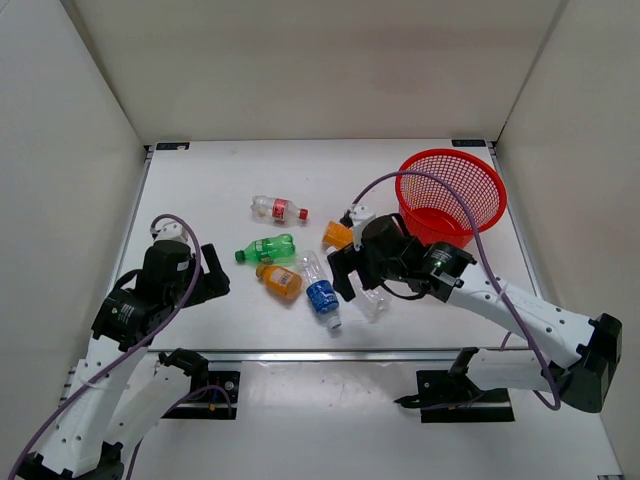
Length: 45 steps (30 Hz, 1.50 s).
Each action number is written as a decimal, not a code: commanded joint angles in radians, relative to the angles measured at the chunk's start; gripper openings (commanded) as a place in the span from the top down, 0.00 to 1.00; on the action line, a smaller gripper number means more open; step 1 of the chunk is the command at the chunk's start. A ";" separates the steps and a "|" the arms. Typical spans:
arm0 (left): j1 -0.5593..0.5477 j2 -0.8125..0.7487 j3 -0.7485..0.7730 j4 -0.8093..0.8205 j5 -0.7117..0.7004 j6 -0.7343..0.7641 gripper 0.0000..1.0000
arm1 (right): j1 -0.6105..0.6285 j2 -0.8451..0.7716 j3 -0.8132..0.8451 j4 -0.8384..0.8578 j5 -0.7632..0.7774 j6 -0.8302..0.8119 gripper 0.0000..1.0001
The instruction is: Put the plastic bottles in the bin
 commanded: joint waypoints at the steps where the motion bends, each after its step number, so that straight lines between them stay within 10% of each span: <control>1: -0.002 0.004 0.025 -0.025 0.003 0.009 0.02 | 0.035 -0.028 -0.046 0.069 0.064 -0.068 0.00; 28: -0.013 0.024 -0.046 0.027 0.100 0.040 0.01 | -0.111 0.217 -0.378 0.492 0.027 -0.197 0.13; 38: -0.011 0.045 -0.059 0.056 0.122 0.057 0.01 | -0.109 0.126 -0.352 0.340 0.101 -0.153 0.63; 45: -0.013 0.070 -0.078 0.093 0.161 0.071 0.01 | -0.040 -0.054 -0.140 0.174 0.031 -0.177 0.76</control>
